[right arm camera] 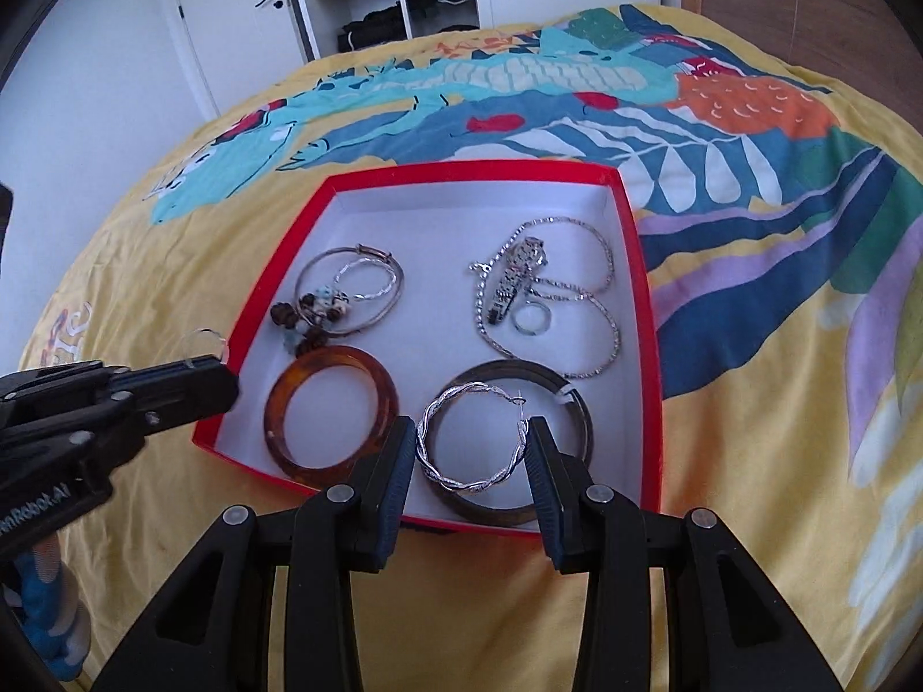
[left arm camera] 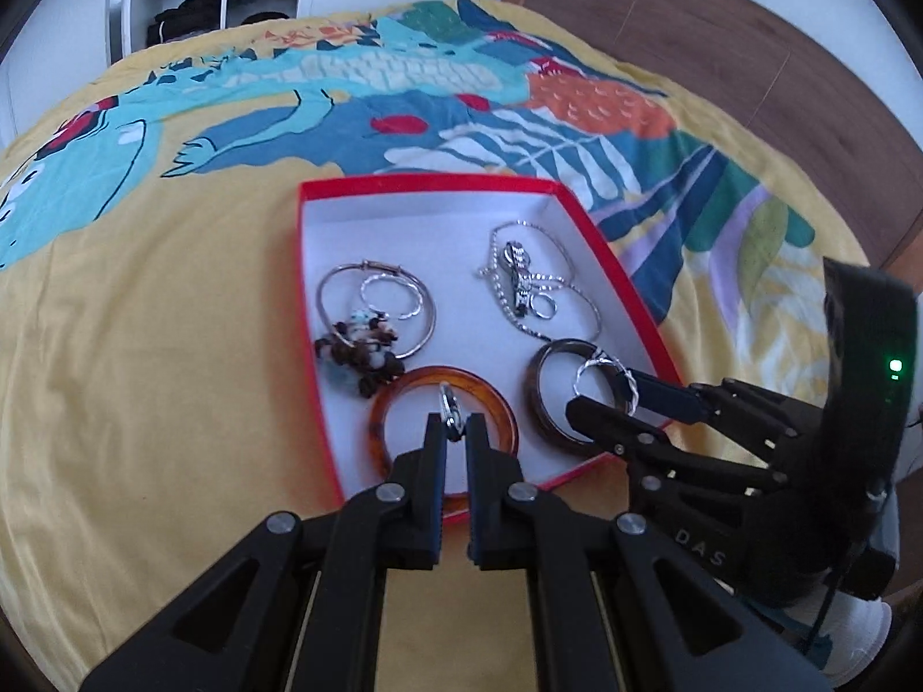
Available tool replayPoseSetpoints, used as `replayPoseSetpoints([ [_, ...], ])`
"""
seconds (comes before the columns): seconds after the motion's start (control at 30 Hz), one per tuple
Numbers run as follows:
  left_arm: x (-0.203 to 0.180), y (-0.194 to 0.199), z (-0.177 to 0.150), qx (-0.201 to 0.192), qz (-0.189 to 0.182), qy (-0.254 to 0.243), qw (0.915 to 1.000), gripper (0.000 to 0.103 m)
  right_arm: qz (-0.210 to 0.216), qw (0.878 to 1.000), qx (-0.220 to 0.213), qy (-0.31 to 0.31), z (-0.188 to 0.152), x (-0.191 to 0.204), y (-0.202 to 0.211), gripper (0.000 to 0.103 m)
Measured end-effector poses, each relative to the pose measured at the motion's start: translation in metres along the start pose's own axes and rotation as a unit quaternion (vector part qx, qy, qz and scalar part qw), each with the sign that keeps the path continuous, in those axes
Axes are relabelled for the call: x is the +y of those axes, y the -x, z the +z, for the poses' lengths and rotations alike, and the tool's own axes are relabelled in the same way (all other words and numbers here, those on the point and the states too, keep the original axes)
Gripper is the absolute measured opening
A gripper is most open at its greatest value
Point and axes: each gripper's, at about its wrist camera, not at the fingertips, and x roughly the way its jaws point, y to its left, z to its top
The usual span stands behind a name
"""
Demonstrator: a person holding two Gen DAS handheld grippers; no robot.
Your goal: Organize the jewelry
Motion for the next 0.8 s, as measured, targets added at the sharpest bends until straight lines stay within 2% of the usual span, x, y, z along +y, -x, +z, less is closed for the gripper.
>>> replayPoseSetpoints([
  [0.3,0.004,-0.024,-0.008,0.032,0.025,-0.002,0.9992,0.006,0.002,1.0,0.015,-0.001,-0.003,-0.013,-0.011,0.039],
  [0.5,0.009,-0.032,-0.012,0.046,0.017,0.011,0.9988,0.007,0.001,1.0,0.01,-0.004,-0.006,-0.016,-0.006,0.039],
  [0.63,0.014,-0.033,-0.013,0.048,0.01,0.025,0.9985,0.008,0.0,1.0,0.01,-0.007,-0.008,-0.016,-0.003,0.047],
  [0.8,0.014,-0.022,-0.013,0.043,0.009,0.024,0.9987,0.014,-0.001,1.0,0.005,-0.014,-0.009,-0.017,0.004,0.048],
])
